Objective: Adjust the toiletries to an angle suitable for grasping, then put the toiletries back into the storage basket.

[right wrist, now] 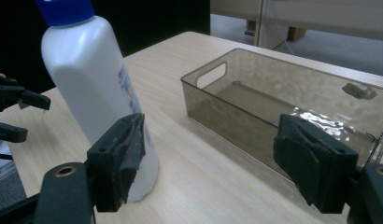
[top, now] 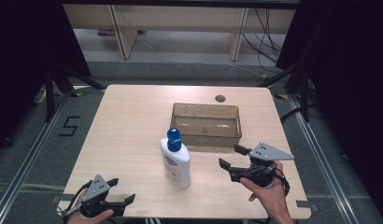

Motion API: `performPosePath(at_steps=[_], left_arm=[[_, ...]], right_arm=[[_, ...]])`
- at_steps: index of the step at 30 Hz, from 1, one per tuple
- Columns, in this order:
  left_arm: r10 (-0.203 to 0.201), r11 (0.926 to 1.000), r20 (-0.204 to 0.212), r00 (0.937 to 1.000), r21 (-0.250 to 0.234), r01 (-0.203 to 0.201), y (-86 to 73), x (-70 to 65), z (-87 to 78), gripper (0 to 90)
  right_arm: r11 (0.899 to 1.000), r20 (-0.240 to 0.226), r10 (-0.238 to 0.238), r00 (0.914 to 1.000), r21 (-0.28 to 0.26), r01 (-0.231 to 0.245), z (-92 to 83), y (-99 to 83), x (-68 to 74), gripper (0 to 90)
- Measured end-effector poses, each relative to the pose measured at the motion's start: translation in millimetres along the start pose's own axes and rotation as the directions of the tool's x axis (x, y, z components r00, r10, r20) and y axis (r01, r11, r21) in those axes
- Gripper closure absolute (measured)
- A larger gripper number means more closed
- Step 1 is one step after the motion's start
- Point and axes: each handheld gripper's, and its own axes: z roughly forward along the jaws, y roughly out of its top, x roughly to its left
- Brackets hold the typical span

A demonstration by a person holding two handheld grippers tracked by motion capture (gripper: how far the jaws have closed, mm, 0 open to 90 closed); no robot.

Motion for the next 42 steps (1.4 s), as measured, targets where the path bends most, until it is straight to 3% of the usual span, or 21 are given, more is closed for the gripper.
performPosePath(at_steps=[3,4,5,7,8,10,11,14,15,25,26,28,30,37,42], left_arm=[[0.014,0.9999,-0.001,0.9999,-0.001,-0.014,0.8,0.8,-1.1,15.1],[0.003,0.9999,0.001,1.0,-0.012,-0.003,1.0,-0.4,-0.8,15.0],[0.001,0.9999,0.0,1.0,-0.014,-0.001,0.9,-0.5,-0.7,15.0],[0.009,0.9999,-0.006,0.9999,-0.009,-0.009,1.1,0.6,-1.8,15.1],[0.001,0.9999,-0.004,1.0,-0.014,-0.001,1.1,0.6,-1.8,15.1],[0.005,0.9999,-0.003,1.0,-0.015,-0.005,1.3,1.0,-2.3,15.1],[0.012,0.9999,-0.002,0.9999,-0.01,-0.012,1.5,1.5,-2.8,15.1],[0.006,0.9998,-0.006,1.0,-0.019,-0.006,1.6,1.6,-2.1,15.1],[0.006,0.9998,-0.008,1.0,-0.017,-0.006,1.8,1.7,-2.0,15.1],[-0.01,0.9995,-0.006,0.9999,-0.031,0.01,2.4,1.1,-1.4,15.1],[-0.001,0.9997,-0.004,1.0,-0.025,0.001,2.6,1.5,-1.7,15.1],[-0.003,0.9997,-0.002,1.0,-0.024,0.002,2.8,1.6,-1.9,15.1],[-0.007,0.9997,-0.008,0.9999,-0.024,0.007,2.8,1.1,-2.0,15.1],[0.001,0.9995,0.002,1.0,-0.03,-0.001,3.8,0.7,-2.7,15.1],[-0.009,0.9992,0.004,1.0,-0.04,0.009,3.3,1.2,-1.6,15.1]], right_arm=[[1.0,-0.003,-0.014,0.9999,-0.002,0.014,-1.5,3.5,3.4,25.2],[0.999,0.002,-0.042,0.9991,-0.021,0.042,-1.7,7.2,5.7,25.2],[1.0,-0.015,-0.014,0.9998,-0.014,0.014,-2.0,8.0,8.4,25.1],[1.0,-0.038,-0.015,0.9992,-0.022,0.014,-1.0,11.2,10.2,24.7],[0.998,-0.022,-0.044,0.9988,-0.04,0.043,-1.0,12.9,9.8,24.8],[0.999,-0.036,-0.029,0.9989,-0.045,0.027,-0.7,15.4,12.3,24.8],[0.998,-0.032,-0.052,0.9982,-0.043,0.05,-0.7,17.1,11.2,24.8],[0.997,-0.04,-0.058,0.9975,-0.044,0.056,1.0,20.7,12.4,24.8],[0.998,-0.048,-0.039,0.9981,-0.043,0.037,1.6,21.3,14.5,24.9],[0.997,-0.063,-0.056,0.9964,-0.051,0.053,6.9,28.0,15.6,25.3],[0.998,-0.079,-0.031,0.9964,-0.054,0.026,8.5,29.1,17.3,25.4],[0.998,-0.085,-0.04,0.9956,-0.041,0.037,8.4,31.2,18.2,25.4],[0.996,-0.074,-0.072,0.9947,-0.063,0.067,9.4,33.4,18.0,25.4],[0.995,-0.11,-0.065,0.9918,-0.082,0.056,16.3,39.8,24.7,25.9],[0.994,-0.11,-0.086,0.9902,-0.078,0.078,23.3,45.1,30.1,26.2]])
